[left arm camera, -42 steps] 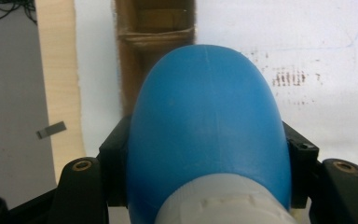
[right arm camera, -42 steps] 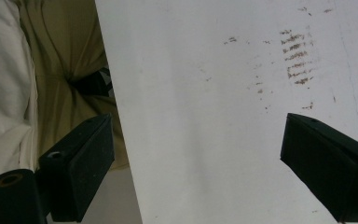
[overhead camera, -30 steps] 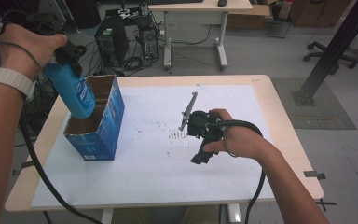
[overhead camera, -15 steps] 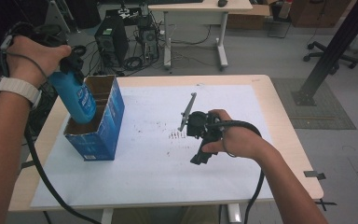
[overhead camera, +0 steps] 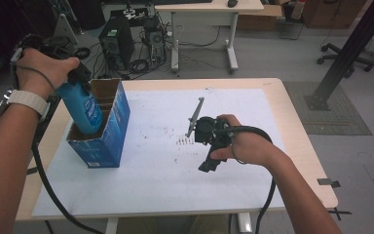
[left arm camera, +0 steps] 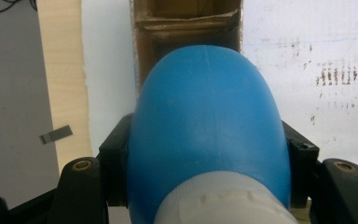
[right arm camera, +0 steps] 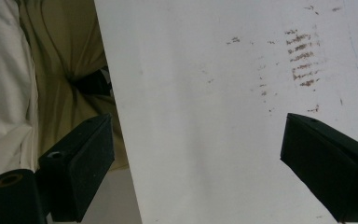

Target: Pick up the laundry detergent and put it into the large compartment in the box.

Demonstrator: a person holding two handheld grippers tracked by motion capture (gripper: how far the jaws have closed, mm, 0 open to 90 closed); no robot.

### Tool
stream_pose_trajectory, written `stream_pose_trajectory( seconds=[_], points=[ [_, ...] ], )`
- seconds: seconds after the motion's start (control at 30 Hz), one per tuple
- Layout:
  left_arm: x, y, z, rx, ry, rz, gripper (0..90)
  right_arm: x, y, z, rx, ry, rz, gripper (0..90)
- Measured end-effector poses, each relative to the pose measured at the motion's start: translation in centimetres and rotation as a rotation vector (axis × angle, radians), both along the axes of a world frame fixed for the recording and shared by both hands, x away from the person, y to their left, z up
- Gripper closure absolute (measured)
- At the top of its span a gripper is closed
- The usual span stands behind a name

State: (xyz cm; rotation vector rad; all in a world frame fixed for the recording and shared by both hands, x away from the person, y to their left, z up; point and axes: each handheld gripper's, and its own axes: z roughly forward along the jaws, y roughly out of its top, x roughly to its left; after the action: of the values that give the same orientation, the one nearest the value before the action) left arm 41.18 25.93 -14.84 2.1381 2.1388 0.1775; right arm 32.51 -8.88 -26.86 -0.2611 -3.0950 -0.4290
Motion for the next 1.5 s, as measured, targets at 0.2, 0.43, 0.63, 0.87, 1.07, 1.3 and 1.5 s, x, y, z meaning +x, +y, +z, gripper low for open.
stream_pose_trajectory(
  seconds=[0.2,0.43,0.63,0.87,1.07,1.3,1.5],
  points=[
    [0.2,-0.1,-1.5,0.015,0.014,-0.008,37.3,0.0,-0.1,-0.1,-0.001,0.003,0.0,10.0],
    [0.4,0.1,-3.6,0.013,0.027,-0.007,37.2,0.0,-0.1,-0.2,-0.005,0.007,-0.006,9.9],
    [0.5,-0.1,-5.0,0.031,0.036,-0.022,37.2,0.1,0.0,-0.4,-0.001,0.009,0.003,9.9],
    [0.6,-0.2,-6.6,0.041,0.038,-0.038,37.1,0.2,0.0,-0.5,-0.006,0.013,0.0,9.9],
    [0.8,-0.3,-7.8,0.032,0.032,-0.047,37.2,0.1,0.0,-0.6,-0.008,0.015,-0.002,9.9],
    [0.9,-0.3,-9.1,0.045,0.035,-0.06,37.2,0.2,-0.1,-0.7,-0.009,0.018,-0.007,9.9],
    [1.0,-0.1,-10.1,0.058,0.027,-0.067,37.2,0.3,0.1,-0.8,-0.013,0.024,-0.008,9.9]
  ],
)
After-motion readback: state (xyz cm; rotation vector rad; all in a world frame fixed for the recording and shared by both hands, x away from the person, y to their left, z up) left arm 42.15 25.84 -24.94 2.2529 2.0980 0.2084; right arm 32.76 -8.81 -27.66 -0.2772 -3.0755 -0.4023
